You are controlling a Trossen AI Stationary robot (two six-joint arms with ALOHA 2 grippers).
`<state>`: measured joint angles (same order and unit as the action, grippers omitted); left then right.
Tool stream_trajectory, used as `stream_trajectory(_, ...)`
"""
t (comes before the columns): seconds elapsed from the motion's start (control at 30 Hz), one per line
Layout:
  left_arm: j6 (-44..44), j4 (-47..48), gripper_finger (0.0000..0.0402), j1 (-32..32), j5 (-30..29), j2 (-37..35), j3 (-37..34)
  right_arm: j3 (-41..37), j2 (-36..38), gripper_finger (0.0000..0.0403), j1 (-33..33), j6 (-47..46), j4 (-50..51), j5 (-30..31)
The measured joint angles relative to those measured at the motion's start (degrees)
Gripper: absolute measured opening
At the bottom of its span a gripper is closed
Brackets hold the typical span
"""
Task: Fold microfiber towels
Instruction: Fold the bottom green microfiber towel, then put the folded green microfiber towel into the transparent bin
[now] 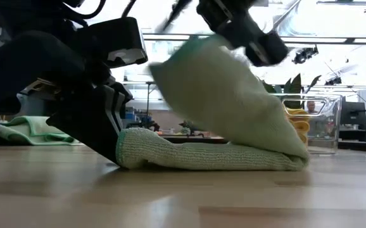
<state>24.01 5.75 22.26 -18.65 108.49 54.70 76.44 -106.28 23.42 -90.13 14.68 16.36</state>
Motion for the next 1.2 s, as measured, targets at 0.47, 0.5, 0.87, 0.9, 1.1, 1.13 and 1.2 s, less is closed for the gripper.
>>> stream_trajectory(0.47,-2.8,9.9,0.0,0.3,1.2,-6.8,-0.3,0.0,8.0,0.025,-2.7,15.9,5.5,-3.0)
stream_trajectory(0.5,-3.3,12.0,0.0,0.4,0.5,-8.7,-0.3,0.0,8.7,0.025,-2.8,17.1,7.4,-4.7)
stream_trajectory(0.87,-0.5,0.0,0.0,7.3,-1.1,-17.3,-4.7,-0.1,11.6,0.025,-1.2,21.1,19.8,-8.9)
stream_trajectory(0.9,-0.2,-1.1,0.0,7.7,-1.6,-16.3,-4.8,0.0,11.6,0.025,-1.2,21.0,19.9,-8.6)
stream_trajectory(1.1,1.8,-10.9,0.0,8.0,-4.6,-7.2,-3.6,0.0,12.6,0.025,-1.1,20.7,22.4,-7.4)
stream_trajectory(1.13,2.3,-11.1,0.0,7.8,-5.8,-6.2,-3.5,0.0,12.7,0.025,-1.1,20.7,22.1,-7.4)
stream_trajectory(1.2,3.0,-12.8,0.0,7.6,-6.5,-3.2,-2.5,0.0,12.7,0.025,-1.1,20.6,22.1,-7.4)
